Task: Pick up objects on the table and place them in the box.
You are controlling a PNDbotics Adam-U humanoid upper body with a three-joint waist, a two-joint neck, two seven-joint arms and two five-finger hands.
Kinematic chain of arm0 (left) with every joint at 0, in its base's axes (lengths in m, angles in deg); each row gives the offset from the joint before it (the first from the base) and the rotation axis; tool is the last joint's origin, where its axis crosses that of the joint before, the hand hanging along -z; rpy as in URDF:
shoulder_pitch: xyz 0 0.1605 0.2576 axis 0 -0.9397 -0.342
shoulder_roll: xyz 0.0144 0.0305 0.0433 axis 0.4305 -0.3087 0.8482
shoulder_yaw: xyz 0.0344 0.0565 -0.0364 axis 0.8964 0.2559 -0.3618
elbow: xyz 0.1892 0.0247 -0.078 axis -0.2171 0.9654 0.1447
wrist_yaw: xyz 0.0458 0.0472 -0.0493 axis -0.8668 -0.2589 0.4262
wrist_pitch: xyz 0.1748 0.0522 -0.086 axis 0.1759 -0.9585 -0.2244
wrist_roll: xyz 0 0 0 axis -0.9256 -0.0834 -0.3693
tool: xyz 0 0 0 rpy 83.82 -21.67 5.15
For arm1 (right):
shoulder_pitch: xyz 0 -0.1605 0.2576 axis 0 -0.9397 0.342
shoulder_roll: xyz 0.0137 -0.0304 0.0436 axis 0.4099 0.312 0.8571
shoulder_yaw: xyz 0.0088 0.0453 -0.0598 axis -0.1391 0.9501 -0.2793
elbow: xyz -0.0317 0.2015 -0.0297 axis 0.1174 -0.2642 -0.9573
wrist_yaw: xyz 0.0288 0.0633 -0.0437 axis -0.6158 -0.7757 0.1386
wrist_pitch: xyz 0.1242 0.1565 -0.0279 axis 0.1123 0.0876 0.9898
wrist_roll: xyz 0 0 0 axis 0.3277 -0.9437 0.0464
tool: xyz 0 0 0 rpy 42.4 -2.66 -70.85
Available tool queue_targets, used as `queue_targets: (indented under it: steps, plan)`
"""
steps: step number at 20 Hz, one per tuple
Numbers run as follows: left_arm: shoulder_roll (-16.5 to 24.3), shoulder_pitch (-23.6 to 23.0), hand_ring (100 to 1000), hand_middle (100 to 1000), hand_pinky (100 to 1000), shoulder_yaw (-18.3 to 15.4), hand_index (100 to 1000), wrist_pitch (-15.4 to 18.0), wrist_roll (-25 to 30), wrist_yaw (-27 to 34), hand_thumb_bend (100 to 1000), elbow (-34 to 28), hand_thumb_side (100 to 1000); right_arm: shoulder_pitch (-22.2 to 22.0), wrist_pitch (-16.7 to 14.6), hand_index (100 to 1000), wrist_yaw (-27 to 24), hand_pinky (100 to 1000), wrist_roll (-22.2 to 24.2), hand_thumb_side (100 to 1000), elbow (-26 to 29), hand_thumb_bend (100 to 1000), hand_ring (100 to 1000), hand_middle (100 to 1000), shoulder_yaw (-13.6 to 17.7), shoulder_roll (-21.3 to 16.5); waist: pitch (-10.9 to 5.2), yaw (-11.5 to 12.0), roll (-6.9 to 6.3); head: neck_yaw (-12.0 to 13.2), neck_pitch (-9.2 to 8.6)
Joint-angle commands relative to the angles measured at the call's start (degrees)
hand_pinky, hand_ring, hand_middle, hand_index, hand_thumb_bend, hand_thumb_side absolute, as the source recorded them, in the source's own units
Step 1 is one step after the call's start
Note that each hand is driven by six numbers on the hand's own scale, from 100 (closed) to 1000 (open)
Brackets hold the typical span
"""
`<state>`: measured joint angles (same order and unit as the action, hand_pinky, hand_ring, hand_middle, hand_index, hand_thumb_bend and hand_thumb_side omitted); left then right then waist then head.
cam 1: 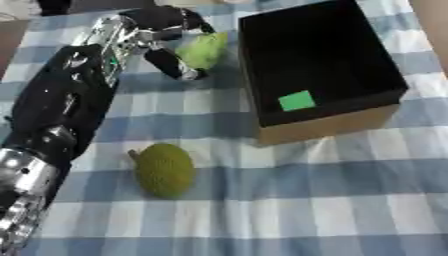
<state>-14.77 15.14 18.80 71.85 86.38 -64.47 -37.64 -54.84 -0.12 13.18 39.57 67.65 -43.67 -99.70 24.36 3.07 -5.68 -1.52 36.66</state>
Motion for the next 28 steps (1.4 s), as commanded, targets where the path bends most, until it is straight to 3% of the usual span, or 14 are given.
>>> queue_targets:
  steps: [1, 4, 5, 7, 14, 17, 21, 28]
  plan:
    - [0.6, 1.4, 896, 817, 884, -0.5, 936, -1.7, -1.4, -1.1, 394, -0.2, 558, 0.4, -0.1, 949, -0.3, 962, 0.3, 470, 0.6, 100, 1000, 381, -0.1, -0.6, -0.67, -0.1, 0.43, 0.3, -0.63]
    - [0.4, 1.3, 885, 790, 867, -0.4, 932, -2.1, -1.5, -1.7, 356, 0.2, 529, 0.4, -0.1, 949, -0.3, 962, 0.4, 470, 0.6, 100, 1000, 379, -0.2, -0.5, -0.6, -0.1, 0.49, 0.4, -0.6]
    - [0.4, 1.3, 868, 765, 849, -0.4, 925, -2.1, -1.3, -1.7, 289, 0.3, 464, 0.4, -0.1, 949, -0.3, 962, 0.5, 470, 0.6, 100, 1000, 378, -0.2, -0.5, -0.58, -0.1, 0.5, 0.4, -0.61]
    - [0.3, 1.3, 852, 748, 833, -0.4, 915, -2.2, -0.7, -1.6, 262, 0.7, 382, 0.4, -0.1, 949, -0.3, 962, 0.5, 470, 0.6, 100, 1000, 379, -0.2, -0.5, -0.52, -0.1, 0.54, 0.5, -0.62]
    - [-0.3, 1.1, 804, 677, 800, -0.4, 872, -2.8, 1.1, -3.1, 267, 1.5, 338, 0.6, -0.1, 949, -0.5, 963, 0.3, 470, 0.6, 100, 1000, 380, -0.3, -0.4, -0.35, -0.3, 0.64, 0.8, -0.67]
    - [-0.4, 1.1, 755, 612, 778, -0.6, 828, -3.1, 0.9, -3.6, 234, 1.5, 204, 0.7, -0.1, 949, -0.6, 963, 0.2, 470, 0.6, 100, 1000, 380, -0.3, -0.4, -0.35, -0.4, 0.6, 0.7, -0.58]
    - [-0.3, 1.3, 682, 546, 742, -0.8, 762, -3.5, -0.2, -2.5, 106, 0.9, 200, 0.5, 0.1, 950, -0.6, 964, 0.3, 470, 0.6, 100, 1000, 378, -0.4, -0.5, -0.46, -0.2, 0.51, 0.7, -0.29]
    - [0.5, 2.0, 641, 511, 715, -0.9, 722, -5.6, -3.6, 1.3, 100, -2.5, 212, 0.2, 0.2, 949, -0.6, 964, 0.1, 470, 0.6, 100, 1000, 382, -0.2, -0.8, -0.96, 0.2, 0.27, 0.3, 0.24]
